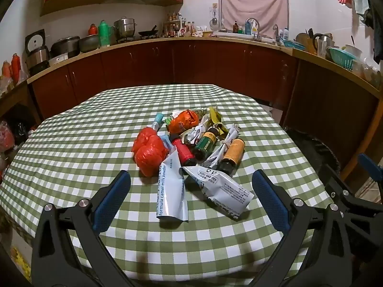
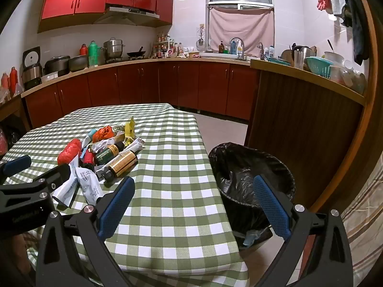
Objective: Collect trash
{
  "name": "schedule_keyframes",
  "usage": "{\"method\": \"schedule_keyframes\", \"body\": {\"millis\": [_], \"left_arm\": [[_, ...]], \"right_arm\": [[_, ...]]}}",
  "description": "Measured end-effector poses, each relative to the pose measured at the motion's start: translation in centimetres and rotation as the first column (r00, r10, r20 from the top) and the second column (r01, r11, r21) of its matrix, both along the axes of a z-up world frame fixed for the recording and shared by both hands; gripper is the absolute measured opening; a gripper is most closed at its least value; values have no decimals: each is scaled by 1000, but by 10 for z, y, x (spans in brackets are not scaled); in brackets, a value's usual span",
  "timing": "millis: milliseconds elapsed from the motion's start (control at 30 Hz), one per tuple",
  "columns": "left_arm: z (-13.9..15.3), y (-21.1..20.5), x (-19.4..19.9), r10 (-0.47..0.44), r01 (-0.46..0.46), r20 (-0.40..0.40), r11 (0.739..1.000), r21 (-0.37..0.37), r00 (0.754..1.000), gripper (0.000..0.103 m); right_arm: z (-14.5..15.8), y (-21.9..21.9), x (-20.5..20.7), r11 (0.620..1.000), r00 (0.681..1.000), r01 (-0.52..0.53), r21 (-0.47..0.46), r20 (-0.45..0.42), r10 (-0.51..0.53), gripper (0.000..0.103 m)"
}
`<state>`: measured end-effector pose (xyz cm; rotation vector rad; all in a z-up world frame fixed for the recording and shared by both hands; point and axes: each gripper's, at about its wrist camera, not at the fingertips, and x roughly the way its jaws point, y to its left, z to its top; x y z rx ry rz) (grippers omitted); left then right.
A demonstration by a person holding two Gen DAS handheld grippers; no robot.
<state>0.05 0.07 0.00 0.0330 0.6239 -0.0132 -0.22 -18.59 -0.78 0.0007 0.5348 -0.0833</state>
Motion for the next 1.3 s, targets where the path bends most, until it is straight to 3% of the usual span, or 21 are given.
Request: {"method": "schedule_keyframes", "body": {"millis": [1300], "left_arm": [[-3,-1,-2,4,-4,0,999,35,1000,99]], "right_arm": [[4,-8,-3,1000,1000,11,11,14,-11,96]]}}
